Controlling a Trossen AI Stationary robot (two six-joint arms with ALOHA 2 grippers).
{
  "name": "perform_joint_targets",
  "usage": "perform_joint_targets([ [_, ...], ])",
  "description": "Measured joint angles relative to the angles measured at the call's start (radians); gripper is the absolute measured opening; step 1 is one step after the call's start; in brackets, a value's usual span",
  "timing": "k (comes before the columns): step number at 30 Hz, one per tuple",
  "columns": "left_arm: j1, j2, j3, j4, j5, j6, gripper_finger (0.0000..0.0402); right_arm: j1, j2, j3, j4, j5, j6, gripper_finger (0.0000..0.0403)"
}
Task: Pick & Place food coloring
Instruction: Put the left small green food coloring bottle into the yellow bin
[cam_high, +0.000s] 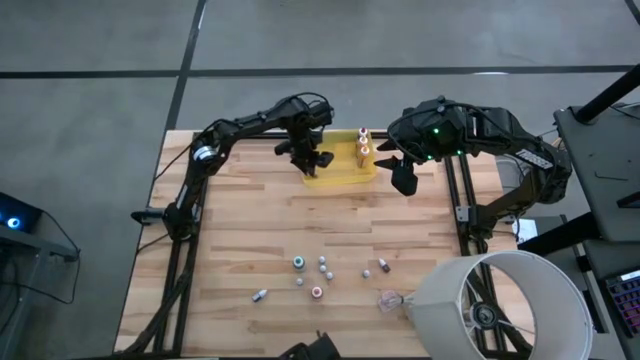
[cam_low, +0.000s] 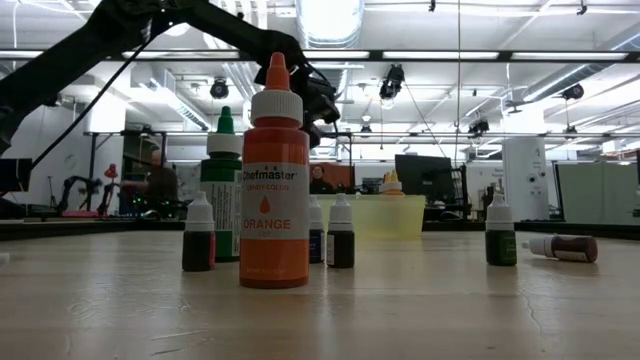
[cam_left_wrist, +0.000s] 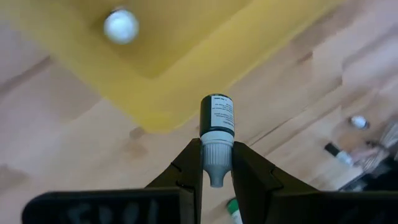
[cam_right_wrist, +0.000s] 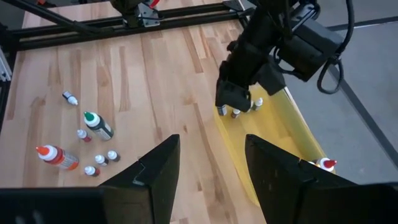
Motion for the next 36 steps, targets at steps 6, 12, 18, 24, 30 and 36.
perform_joint_targets([
  [6, 0.001, 0.000, 0.000, 0.013, -0.025, 0.099, 0.0044, 0.000, 0.000, 0.000, 0.000, 0.000, 0.003, 0.0173],
  [12, 0.005, 0.000, 0.007, 0.010, -0.071, 0.192, 0.0044, 0.000, 0.000, 0.000, 0.003, 0.001, 0.034, 0.0173],
  [18, 0.007, 0.000, 0.070, 0.018, -0.075, 0.238, 0.0044, 0.000, 0.000, 0.000, 0.006, 0.001, 0.037, 0.0173],
  [24, 0.006, 0.000, 0.221, -0.045, -0.081, 0.263, 0.0044, 0.000, 0.000, 0.000, 0.006, 0.002, 0.037, 0.0173],
  [30, 0.001, -0.024, 0.306, -0.108, -0.116, 0.340, 0.0044, 0.000, 0.001, 0.000, 0.008, 0.015, 0.037, 0.0173],
  [36, -0.024, -0.047, 0.243, -0.156, -0.183, 0.431, 0.0044, -0.001, 0.001, 0.000, 0.010, 0.059, 0.043, 0.0173],
])
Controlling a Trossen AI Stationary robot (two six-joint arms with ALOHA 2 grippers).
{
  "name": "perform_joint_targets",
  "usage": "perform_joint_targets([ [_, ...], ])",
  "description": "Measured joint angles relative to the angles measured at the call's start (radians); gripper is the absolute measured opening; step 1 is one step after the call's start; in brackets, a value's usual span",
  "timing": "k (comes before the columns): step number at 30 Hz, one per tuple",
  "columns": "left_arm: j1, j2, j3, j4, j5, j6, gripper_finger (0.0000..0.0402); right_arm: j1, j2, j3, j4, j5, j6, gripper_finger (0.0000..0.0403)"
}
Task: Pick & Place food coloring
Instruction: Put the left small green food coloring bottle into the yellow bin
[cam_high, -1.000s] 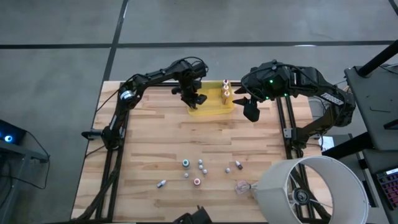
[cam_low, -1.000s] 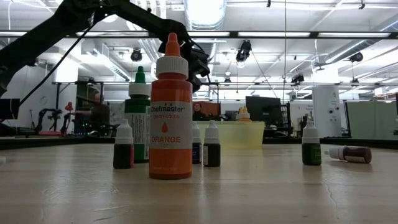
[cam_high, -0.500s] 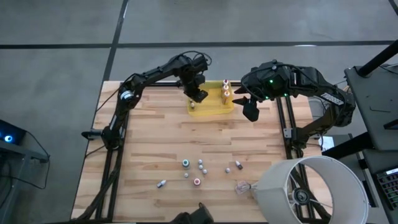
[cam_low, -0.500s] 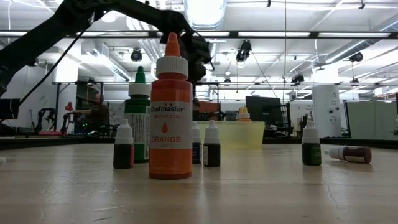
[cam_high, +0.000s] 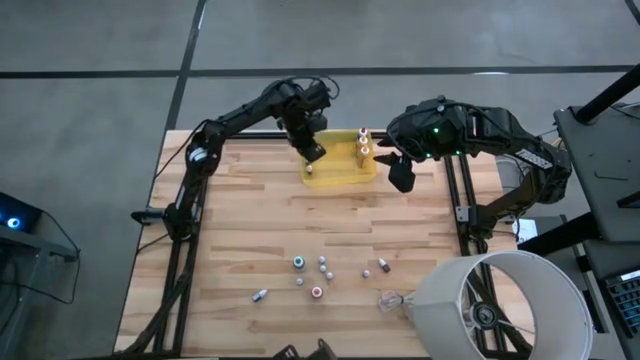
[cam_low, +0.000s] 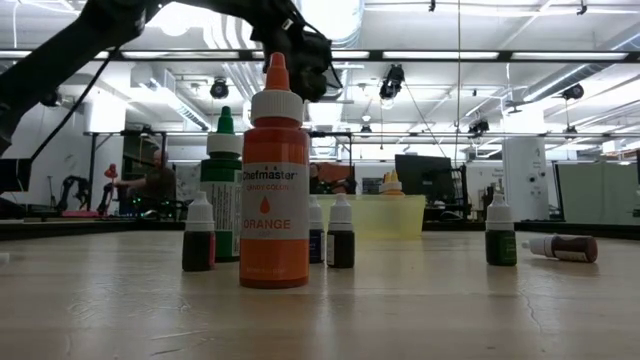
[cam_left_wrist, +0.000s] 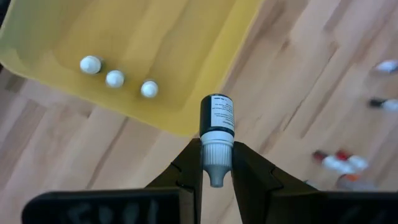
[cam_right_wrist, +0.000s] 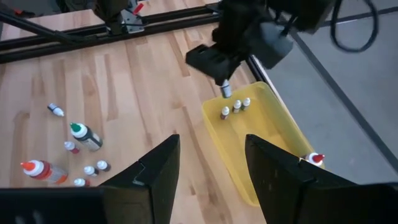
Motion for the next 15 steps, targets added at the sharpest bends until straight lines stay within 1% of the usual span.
perform_joint_targets([
  [2, -0.010, 0.001, -0.019, 0.007, -0.016, 0.035, 0.0044, 0.000, 0.000, 0.000, 0.001, 0.009, 0.010, 0.0173],
  [9, -0.035, 0.002, -0.056, 0.010, -0.018, 0.094, 0.0044, 0.001, 0.000, 0.000, 0.001, 0.021, 0.025, 0.0173],
  [13, -0.045, 0.002, -0.022, 0.004, -0.011, 0.111, 0.0044, 0.001, 0.000, -0.007, 0.006, 0.021, 0.039, 0.0173],
  [15, -0.046, 0.002, 0.011, 0.004, 0.017, 0.112, 0.0044, 0.001, 0.000, -0.016, 0.018, 0.021, 0.039, 0.0173],
])
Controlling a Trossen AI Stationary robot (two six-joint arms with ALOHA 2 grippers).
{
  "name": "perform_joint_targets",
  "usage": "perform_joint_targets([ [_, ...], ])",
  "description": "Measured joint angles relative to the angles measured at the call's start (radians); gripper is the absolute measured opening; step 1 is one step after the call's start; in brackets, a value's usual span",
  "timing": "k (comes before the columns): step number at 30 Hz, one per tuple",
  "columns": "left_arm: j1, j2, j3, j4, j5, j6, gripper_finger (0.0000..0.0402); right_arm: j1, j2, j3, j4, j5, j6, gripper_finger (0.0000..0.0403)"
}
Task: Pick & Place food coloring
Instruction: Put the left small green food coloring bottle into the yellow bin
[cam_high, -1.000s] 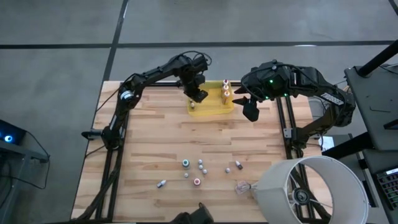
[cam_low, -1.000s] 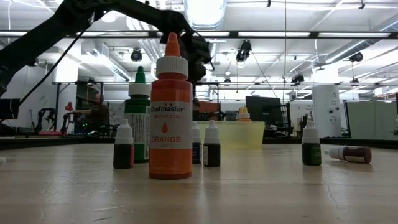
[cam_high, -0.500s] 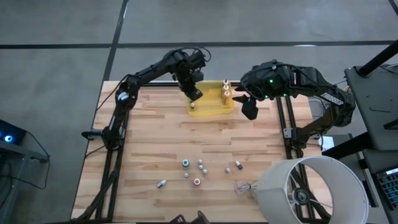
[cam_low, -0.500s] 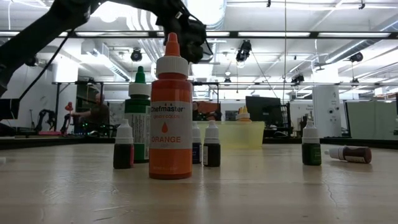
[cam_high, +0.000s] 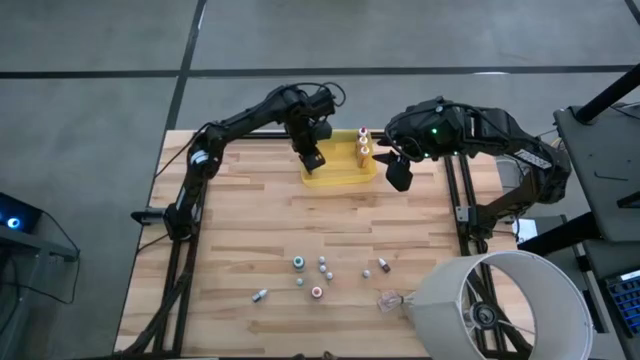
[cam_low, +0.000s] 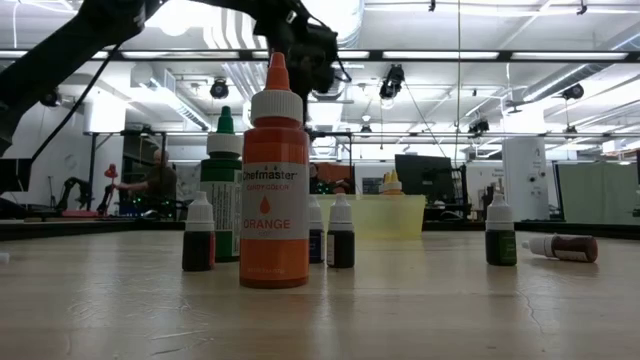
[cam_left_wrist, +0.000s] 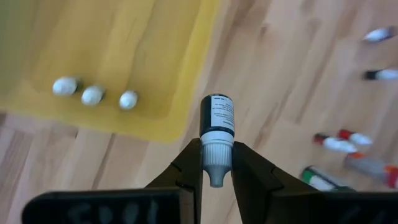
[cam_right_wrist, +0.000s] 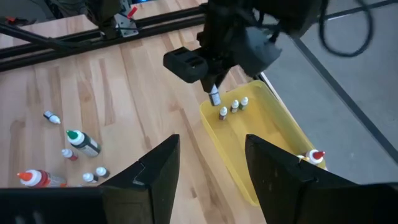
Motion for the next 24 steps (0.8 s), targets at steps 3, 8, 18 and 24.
perform_joint_targets([
  [3, 0.000, 0.000, 0.066, 0.003, 0.050, 0.000, 0.0044, 0.000, 0.000, -0.026, 0.043, 0.000, 0.000, 0.0173],
  [8, -0.002, -0.113, 0.012, 0.124, 0.108, -0.007, 0.0044, 0.000, 0.000, -0.072, 0.106, -0.001, -0.037, 0.0173],
  [18, -0.002, -0.298, -0.003, 0.297, 0.196, -0.019, 0.0044, 0.000, 0.000, -0.085, 0.338, -0.004, -0.235, 0.0173],
  [24, -0.003, -0.370, -0.003, 0.398, 0.248, -0.063, 0.0044, 0.000, 0.000, -0.085, 0.468, -0.005, -0.337, 0.0173],
])
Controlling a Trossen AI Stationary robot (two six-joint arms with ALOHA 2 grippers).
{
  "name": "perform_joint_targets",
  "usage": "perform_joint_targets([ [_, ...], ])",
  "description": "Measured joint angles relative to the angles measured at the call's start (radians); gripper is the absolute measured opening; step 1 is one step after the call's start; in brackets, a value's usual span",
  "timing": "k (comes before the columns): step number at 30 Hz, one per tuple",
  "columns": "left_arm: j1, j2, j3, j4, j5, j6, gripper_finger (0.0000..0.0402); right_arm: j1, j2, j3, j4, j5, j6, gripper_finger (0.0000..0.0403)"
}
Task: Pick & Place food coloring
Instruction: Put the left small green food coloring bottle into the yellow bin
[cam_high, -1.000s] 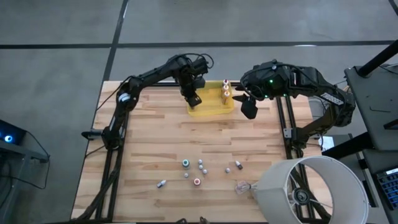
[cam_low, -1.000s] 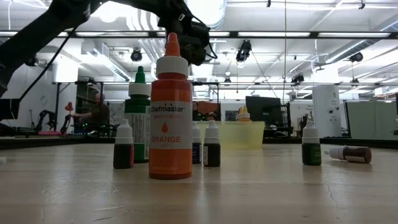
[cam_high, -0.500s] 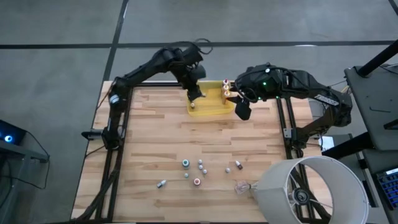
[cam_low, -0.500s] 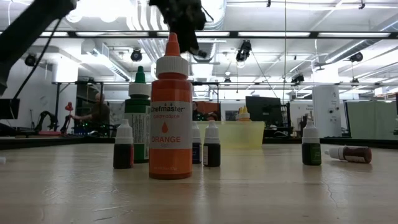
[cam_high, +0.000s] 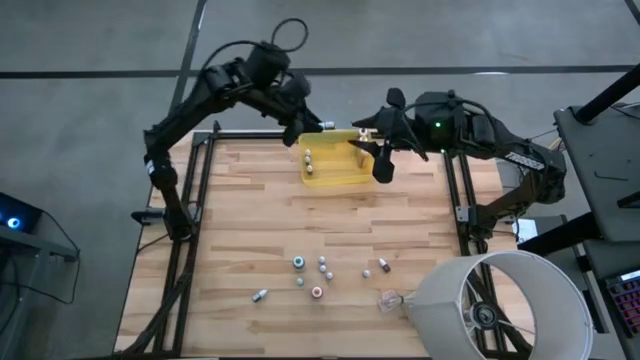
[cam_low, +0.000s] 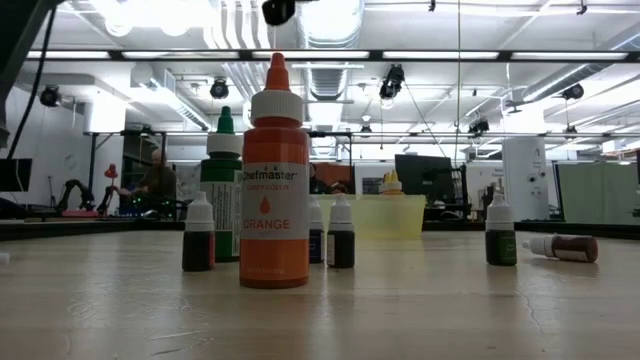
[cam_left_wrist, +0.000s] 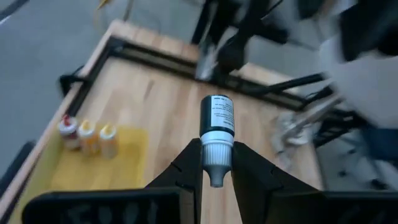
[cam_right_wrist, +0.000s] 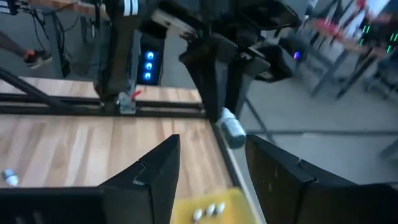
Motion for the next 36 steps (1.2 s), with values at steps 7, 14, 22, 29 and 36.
perform_joint_targets([
  [7, 0.000, -0.035, 0.000, 0.126, 0.207, -0.045, 0.0044, 0.000, 0.000, 0.000, 0.098, -0.002, -0.107, 0.0177],
  [14, 0.000, -0.037, 0.000, 0.262, 0.306, -0.137, 0.0044, 0.000, 0.001, 0.008, 0.152, -0.002, -0.150, 0.0206],
  [22, 0.000, -0.037, -0.001, 0.274, 0.309, -0.175, 0.0044, 0.000, 0.003, 0.008, 0.162, -0.046, -0.190, 0.0209],
  [29, -0.001, -0.037, -0.013, 0.280, 0.318, -0.203, 0.0044, 0.000, 0.009, 0.008, 0.164, -0.078, -0.188, 0.0207],
  [36, -0.007, -0.037, -0.077, 0.311, 0.331, -0.239, 0.0044, 0.000, 0.009, 0.008, 0.171, -0.079, -0.188, 0.0207],
])
